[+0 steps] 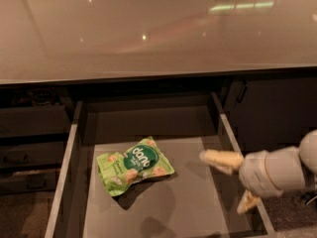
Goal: Open top drawer
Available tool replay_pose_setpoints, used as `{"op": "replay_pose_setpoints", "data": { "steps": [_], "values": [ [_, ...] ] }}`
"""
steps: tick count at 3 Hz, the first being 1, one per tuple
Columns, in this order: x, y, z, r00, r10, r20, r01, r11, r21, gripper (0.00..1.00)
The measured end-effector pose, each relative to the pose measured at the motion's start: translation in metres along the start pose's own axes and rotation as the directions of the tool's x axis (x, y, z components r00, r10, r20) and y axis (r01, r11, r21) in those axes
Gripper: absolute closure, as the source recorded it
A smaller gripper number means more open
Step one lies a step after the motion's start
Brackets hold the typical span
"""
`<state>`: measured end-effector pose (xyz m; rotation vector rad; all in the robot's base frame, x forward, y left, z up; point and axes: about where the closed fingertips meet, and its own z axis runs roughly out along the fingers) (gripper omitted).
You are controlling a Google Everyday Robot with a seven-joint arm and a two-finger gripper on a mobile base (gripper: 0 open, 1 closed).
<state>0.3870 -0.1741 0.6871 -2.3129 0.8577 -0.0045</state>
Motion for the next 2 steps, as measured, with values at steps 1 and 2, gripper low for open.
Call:
{"op": "replay_pose_setpoints", "data": {
  "steps": [1, 2],
  "values": [
    [0.0123, -0.0167, -0.0145, 1.0, -0.01, -0.028, 0.011, 0.9995, 0.029, 0.0],
    [0.0123, -0.0167, -0.0145, 1.0, -0.01, -0.028, 0.011, 0.9995, 0.029, 0.0]
  ]
}}
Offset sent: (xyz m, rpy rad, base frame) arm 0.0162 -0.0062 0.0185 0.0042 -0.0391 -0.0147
